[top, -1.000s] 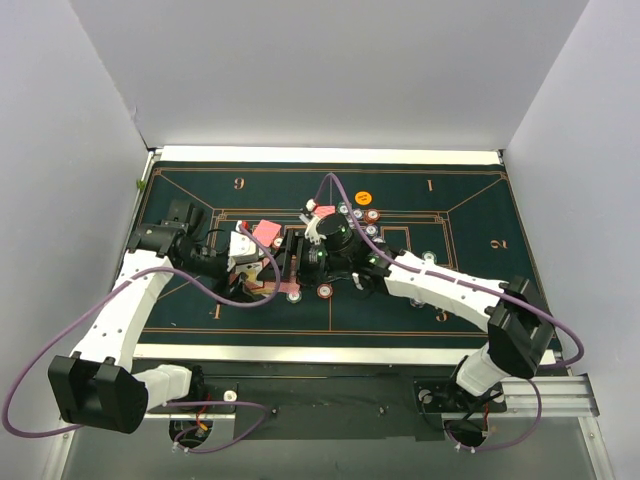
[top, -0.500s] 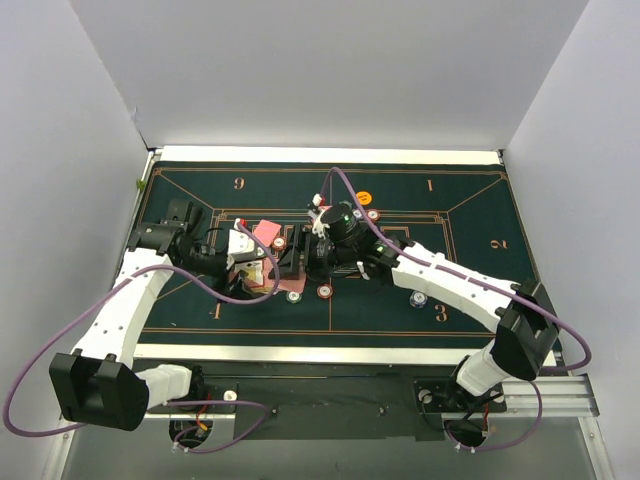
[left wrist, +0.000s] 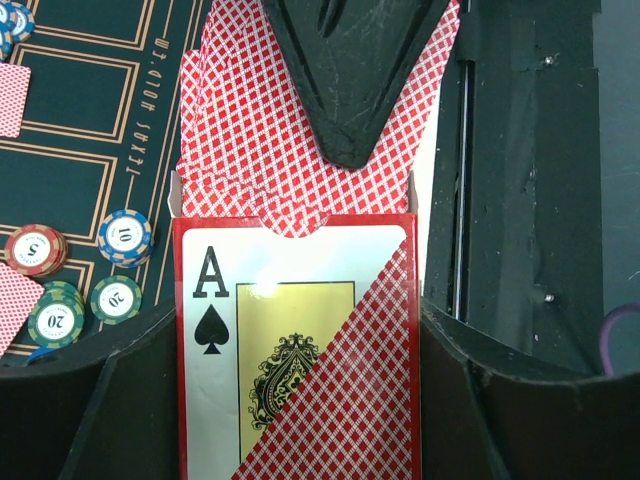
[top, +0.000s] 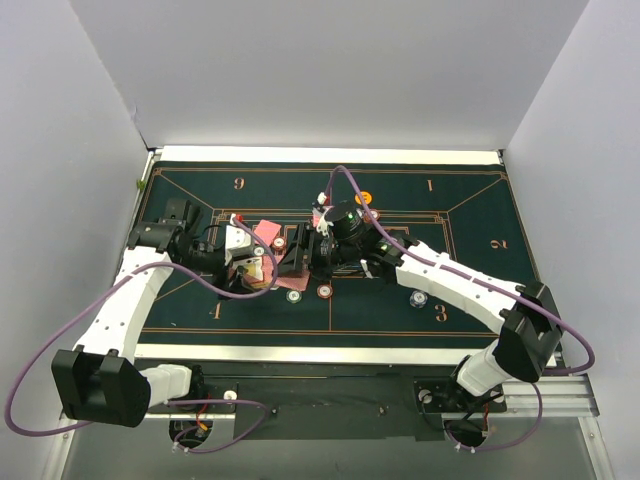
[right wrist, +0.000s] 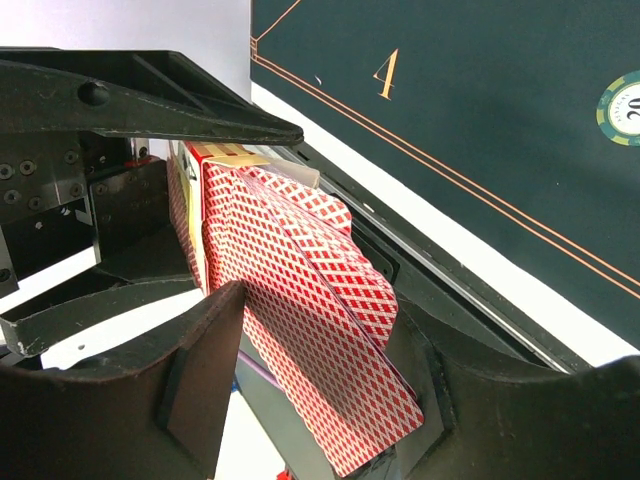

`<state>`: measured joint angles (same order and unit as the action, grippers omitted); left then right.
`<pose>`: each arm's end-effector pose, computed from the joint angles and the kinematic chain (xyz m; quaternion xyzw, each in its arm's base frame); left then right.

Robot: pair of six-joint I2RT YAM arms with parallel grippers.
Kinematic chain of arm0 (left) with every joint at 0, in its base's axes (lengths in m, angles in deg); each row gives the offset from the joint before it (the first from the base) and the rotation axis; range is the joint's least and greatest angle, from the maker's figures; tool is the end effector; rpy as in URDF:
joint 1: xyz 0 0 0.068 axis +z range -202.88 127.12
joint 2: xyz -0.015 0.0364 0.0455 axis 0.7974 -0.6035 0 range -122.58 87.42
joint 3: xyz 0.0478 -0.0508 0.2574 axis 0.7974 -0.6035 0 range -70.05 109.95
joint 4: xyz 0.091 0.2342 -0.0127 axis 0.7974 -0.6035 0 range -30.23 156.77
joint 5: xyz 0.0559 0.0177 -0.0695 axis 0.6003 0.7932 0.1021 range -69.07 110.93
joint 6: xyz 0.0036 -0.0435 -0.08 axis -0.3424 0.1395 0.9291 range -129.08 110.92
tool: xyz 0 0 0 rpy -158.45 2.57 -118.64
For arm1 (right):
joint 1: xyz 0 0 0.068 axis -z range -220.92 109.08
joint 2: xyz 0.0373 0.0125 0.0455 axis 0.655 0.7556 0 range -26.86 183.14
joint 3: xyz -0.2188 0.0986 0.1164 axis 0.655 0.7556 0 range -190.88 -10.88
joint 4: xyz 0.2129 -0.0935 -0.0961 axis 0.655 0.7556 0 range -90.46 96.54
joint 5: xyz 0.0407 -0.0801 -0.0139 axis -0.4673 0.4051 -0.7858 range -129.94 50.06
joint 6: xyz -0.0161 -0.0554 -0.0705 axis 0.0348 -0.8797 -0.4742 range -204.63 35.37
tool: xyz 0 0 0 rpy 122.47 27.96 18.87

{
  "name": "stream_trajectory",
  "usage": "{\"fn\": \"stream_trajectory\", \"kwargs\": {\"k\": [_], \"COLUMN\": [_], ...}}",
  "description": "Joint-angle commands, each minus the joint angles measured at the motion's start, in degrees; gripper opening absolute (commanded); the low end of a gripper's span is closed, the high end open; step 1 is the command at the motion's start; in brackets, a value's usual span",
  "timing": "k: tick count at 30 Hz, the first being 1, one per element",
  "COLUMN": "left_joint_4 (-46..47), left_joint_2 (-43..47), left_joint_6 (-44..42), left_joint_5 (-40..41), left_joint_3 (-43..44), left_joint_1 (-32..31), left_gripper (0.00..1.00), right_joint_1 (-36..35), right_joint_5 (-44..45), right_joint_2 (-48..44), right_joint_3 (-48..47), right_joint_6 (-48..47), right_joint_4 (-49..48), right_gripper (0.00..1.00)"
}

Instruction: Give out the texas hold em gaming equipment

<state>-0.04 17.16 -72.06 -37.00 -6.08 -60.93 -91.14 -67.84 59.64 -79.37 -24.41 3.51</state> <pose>0.1949 -0.0974 0.2776 0.5607 0.6631 -0.3657 0.3351 0.2146 0.3174 0.3006 -0.0642 0.8132 0.5598 0.1455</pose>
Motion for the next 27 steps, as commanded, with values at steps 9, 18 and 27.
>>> {"fn": "stream_trajectory", "kwargs": {"k": [9, 18, 27], "left_joint_4": [5.37, 5.11, 3.79], "left_joint_2": [0.92, 0.83, 0.56], "left_joint_6": [2.95, 3.3, 2.34], "left_joint_5": [-7.72, -9.48, -10.62], "left_joint_3": [-1.12, -0.77, -0.16], "left_joint_1": [0.67, 1.9, 2.69], "left_gripper": [0.01, 0.01, 0.01], "right_joint_1": [-0.32, 0.03, 1.26], "right_joint_5": [-0.14, 1.36, 1.53], "right_joint_2": [-3.0, -3.18, -4.76], "right_joint_3": [-4.81, -5.34, -5.43], "right_joint_6": [-0.46, -1.78, -2.13], "right_joint_4": [1.66, 4.99, 6.58], "right_gripper": [0.52, 0.55, 0.56]}}
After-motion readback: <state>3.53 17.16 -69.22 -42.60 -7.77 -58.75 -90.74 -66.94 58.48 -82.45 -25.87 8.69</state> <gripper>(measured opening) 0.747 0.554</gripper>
